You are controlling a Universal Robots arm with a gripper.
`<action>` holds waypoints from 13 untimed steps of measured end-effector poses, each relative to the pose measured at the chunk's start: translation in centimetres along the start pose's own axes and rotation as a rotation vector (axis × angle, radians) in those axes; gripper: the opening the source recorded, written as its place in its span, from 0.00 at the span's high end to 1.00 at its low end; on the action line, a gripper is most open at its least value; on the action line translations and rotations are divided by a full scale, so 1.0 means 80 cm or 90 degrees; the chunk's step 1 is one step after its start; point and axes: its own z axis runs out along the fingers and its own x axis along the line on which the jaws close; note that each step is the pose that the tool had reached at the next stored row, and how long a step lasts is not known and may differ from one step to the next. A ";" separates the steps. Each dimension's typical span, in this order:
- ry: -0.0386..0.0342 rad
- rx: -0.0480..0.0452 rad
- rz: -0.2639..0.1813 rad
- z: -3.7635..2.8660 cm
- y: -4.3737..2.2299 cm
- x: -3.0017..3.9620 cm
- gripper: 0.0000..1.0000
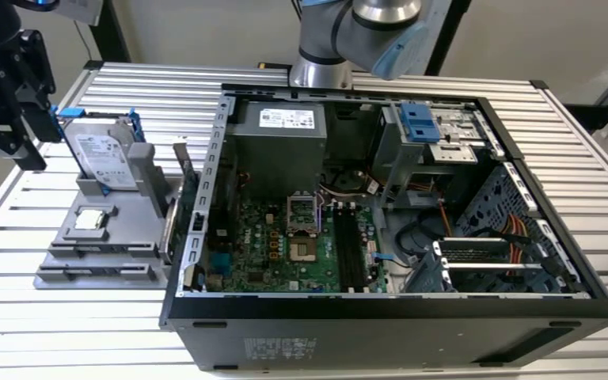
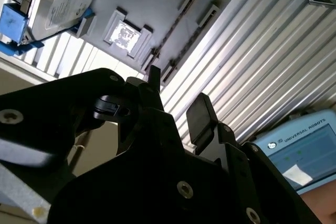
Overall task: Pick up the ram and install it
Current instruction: 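Pick up the ram and move it above insertion slot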
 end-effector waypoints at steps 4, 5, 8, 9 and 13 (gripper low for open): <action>0.0001 0.0087 0.000 0.0025 -0.0002 0.0008 0.00; 0.0002 0.0092 0.000 0.0028 -0.0002 0.0008 0.00; 0.0003 0.0093 0.001 0.0035 -0.0001 0.0010 0.00; 0.0002 0.0094 0.002 0.0039 -0.0001 0.0010 0.00; 0.0002 0.0095 0.004 0.0052 -0.0002 0.0010 0.00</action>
